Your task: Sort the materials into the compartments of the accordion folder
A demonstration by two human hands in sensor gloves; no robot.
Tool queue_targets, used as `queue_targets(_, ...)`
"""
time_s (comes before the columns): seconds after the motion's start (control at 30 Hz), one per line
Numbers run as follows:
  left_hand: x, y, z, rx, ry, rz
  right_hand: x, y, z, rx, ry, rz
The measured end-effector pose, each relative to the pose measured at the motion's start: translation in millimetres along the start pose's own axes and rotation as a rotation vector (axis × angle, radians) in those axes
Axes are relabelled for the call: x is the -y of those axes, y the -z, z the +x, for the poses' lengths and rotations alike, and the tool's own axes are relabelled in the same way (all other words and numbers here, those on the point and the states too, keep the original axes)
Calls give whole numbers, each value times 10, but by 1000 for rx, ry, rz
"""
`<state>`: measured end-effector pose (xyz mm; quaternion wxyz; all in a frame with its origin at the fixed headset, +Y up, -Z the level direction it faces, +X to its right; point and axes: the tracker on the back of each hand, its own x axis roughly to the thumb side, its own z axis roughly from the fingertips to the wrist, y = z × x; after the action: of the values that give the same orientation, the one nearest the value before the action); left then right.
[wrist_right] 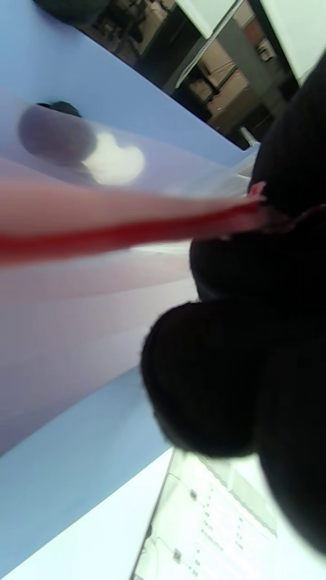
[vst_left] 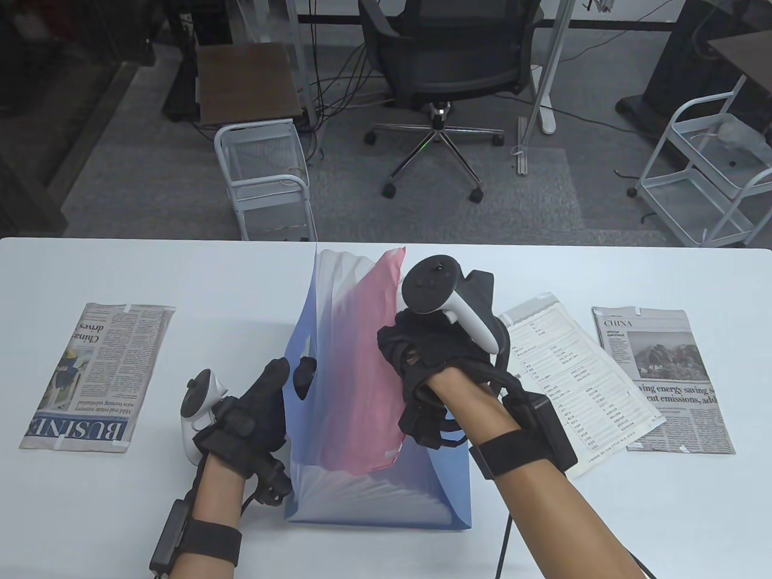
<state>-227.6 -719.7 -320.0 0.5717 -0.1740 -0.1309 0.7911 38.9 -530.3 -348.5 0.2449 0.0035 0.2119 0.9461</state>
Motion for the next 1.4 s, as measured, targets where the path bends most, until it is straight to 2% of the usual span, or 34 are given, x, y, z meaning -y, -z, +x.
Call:
queue_targets(0.07, 2, 1, -1, 0, -1, 3, -33, 46, 26, -9, 26, 57)
queue_targets(0.3, 9, 1, -6, 2, -4, 11, -117, 165, 75, -47, 76, 123)
queue_targets(0.53, 21, 0, -9, 2, -5, 19, -179, 183, 150, -38, 9, -21)
queue_targets(0.73, 31, 2, -14, 4, -2, 33, -295, 191, 214, -17, -54, -79)
queue_targets(1.4, 77, 7, -28, 5, 9, 44, -478, 277, 280, -17, -100, -76)
